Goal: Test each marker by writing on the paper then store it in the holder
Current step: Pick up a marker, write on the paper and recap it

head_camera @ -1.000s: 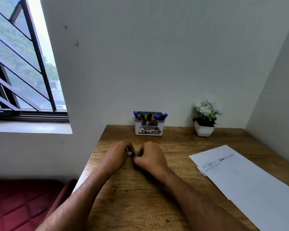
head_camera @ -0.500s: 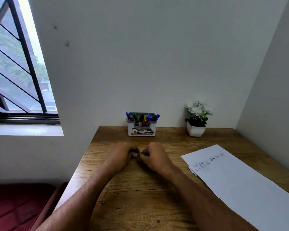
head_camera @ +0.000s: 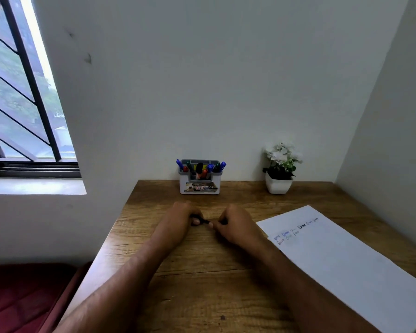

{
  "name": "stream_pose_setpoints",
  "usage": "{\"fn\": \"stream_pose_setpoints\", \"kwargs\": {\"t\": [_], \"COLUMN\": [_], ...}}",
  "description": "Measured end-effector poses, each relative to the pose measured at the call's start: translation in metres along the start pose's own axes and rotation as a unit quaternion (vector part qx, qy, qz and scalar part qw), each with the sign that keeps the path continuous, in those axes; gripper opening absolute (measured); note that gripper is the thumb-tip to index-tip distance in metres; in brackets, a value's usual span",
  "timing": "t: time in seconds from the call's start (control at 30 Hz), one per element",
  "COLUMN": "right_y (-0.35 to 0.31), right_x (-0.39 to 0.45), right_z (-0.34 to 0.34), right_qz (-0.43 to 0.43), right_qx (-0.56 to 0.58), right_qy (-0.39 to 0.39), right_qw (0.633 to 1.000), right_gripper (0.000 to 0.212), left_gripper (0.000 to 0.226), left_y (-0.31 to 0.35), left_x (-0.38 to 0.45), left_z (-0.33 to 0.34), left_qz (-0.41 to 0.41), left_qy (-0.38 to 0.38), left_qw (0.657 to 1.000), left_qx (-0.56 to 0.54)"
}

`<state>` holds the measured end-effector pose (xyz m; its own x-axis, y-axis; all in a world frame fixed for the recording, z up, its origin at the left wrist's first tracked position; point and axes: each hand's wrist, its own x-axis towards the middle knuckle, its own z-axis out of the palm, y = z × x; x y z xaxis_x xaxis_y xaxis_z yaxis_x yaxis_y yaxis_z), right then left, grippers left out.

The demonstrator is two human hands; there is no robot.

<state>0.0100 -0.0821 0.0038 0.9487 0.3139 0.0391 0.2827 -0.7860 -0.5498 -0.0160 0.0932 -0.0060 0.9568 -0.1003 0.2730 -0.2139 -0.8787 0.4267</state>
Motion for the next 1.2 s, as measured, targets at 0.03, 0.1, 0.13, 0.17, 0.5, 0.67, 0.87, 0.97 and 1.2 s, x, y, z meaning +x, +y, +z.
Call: {"fn": "stream_pose_setpoints", "kwargs": {"t": [0.03,0.1,0.13,0.17,0.5,0.67,0.87,0.97,1.2], "right_y": [0.003,0.009,0.012,0.014,0.034,0.039,0.066,0.095,0.146], "right_x": [0.0,-0.001,-0.001,-0.001,-0.004,-0.011,-0.024,-0.031,-0.059], "right_z": [-0.003,-0.009,-0.011,-0.013,-0.017,-0.027,-0.06,-0.079,-0.109], "right_qz": [0.003,0.01,0.013,0.014,0.007,-0.016,-0.022,-0.052,-0.019], "right_qx": [-0.006,-0.013,-0.013,-0.011,0.143,0.304,0.526,0.541,0.508], "right_qy": [0.0,0.008,0.015,0.022,0.039,0.047,0.1,0.134,0.258], "right_qw": [1.0,1.0,1.0,1.0,0.989,0.951,0.845,0.829,0.822], "right_gripper": [0.025,0.023,0.023,0.022,0.043,0.025,0.03,0.033,0.024], "left_gripper": [0.019,0.018,0.018,0.019,0.022,0.026,0.026,0.041,0.058], "left_y": [-0.002,-0.004,-0.004,-0.004,-0.002,0.011,0.057,0.084,0.133], "left_x": [0.001,0.002,0.002,0.003,0.005,0.01,0.021,0.026,0.034], "left_z": [0.001,0.002,0.003,0.004,0.007,0.013,0.035,0.048,0.083], "left_qz": [0.006,0.012,0.015,0.018,0.016,0.023,0.118,0.134,0.144], "left_qy": [0.007,0.01,0.005,0.001,-0.014,0.038,0.063,0.008,-0.098], "left_qw": [1.0,1.0,1.0,1.0,0.999,0.998,0.991,0.99,0.983], "left_qx": [0.006,0.014,0.02,0.025,0.033,0.045,-0.011,-0.035,-0.065]}}
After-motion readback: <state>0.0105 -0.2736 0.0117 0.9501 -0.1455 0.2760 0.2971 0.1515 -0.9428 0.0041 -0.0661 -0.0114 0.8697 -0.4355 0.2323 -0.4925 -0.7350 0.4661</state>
